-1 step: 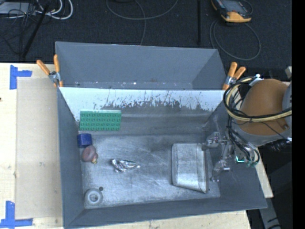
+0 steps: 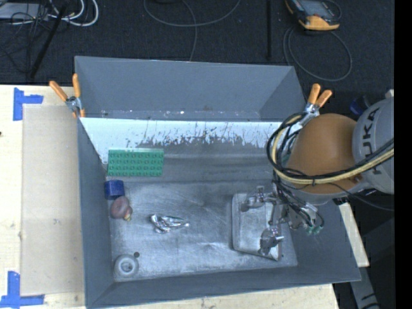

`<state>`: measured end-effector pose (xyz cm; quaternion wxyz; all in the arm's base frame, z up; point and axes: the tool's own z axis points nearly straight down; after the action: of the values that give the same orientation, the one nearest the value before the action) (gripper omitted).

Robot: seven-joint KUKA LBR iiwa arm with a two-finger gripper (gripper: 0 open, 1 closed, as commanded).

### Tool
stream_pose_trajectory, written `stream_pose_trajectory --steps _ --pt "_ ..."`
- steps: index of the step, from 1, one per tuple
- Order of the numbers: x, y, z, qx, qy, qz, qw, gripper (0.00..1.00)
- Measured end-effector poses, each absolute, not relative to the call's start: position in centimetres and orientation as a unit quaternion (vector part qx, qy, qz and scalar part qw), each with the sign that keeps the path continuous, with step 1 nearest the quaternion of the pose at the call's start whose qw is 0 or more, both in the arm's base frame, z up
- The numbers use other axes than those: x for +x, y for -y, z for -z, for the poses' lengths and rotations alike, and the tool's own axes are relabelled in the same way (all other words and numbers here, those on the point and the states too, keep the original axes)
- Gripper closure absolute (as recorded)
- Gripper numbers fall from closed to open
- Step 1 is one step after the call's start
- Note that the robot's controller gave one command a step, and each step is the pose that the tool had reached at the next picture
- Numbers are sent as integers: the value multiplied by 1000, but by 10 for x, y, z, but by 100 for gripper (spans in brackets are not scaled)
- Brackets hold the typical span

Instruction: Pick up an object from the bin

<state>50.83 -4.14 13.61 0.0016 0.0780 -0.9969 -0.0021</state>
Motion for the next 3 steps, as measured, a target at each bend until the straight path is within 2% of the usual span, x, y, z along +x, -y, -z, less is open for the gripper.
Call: stream_pose_trajectory --steps 1,2,3 --pt "498 -14 -203 83 997 1 -3 0" --pt "477 -76 -164 61 998 2 3 0" --pt "532 -133 -125 92 996 1 0 0"
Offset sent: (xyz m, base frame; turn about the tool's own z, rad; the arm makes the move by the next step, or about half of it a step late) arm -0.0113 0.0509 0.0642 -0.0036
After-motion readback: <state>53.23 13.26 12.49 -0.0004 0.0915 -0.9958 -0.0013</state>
